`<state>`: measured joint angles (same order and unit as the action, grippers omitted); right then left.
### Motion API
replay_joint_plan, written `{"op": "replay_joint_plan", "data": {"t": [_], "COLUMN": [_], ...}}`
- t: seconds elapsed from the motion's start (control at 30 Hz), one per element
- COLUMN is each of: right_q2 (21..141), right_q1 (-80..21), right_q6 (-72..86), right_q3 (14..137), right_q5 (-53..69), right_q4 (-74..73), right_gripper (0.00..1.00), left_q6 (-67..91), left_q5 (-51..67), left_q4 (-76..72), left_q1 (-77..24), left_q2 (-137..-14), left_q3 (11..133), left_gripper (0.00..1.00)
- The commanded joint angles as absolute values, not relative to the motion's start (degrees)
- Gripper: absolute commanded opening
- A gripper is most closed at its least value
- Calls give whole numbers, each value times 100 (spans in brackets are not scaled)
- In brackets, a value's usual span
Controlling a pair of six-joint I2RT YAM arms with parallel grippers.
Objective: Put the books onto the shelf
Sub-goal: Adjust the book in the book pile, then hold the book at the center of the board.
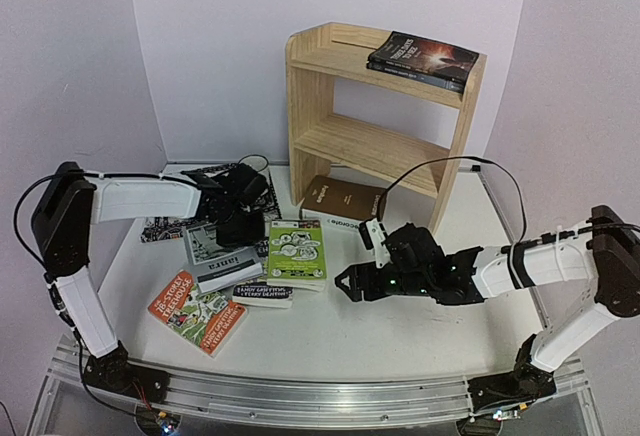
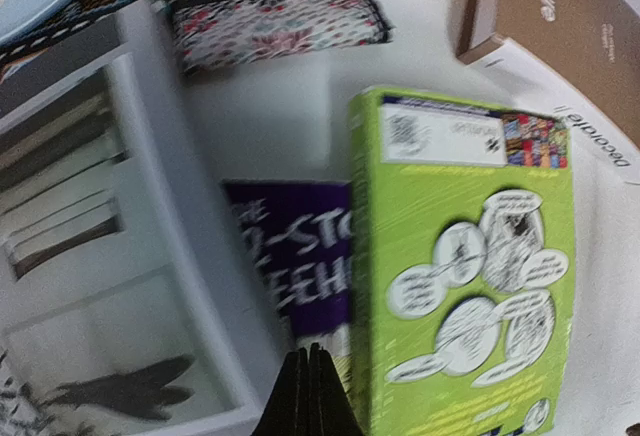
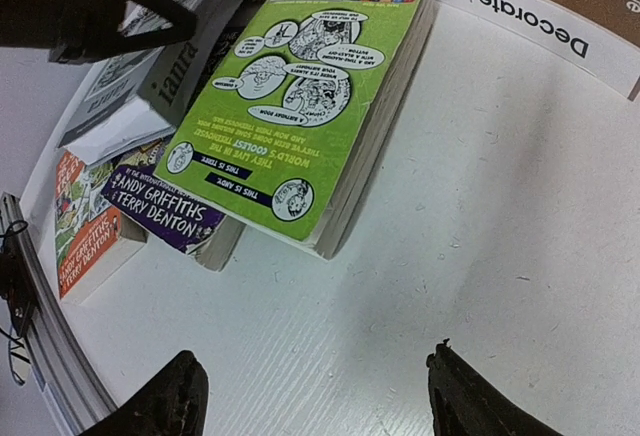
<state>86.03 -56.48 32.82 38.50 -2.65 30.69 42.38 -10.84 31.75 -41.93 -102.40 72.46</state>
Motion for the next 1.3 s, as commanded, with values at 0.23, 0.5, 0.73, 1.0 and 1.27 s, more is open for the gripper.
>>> {"op": "replay_joint_plan", "data": {"t": [0.23, 0.5, 0.73, 1.0, 1.27], "right_q2": [8834, 8893, 9250, 9594, 10108], "right_q1": [-5691, -5691, -5691, -5692, -5694], "right_q6": [3146, 3209, 3673, 4195, 4788], "right_q3": [4085, 4180, 4493, 4822, 5333], "right_q5": [-228, -240, -327, -709, -963], "right_q4": [2991, 2920, 2740, 2704, 2636], "right_gripper": [76, 77, 77, 76, 72], "left_q6": [4848, 3906, 3448, 3224, 3196], "left_q5": [-1766, -904, -466, 636, 1455], "left_q4": [4085, 3084, 2581, 2114, 2038], "left_q1": [-4095, -4098, -4083, -3898, -3393], "left_q2": [-8864, -8338, -8763, -9754, -10425], "left_q3": [6160, 6387, 6759, 7334, 7555], "left_gripper": [2, 31, 57, 68, 74]}}
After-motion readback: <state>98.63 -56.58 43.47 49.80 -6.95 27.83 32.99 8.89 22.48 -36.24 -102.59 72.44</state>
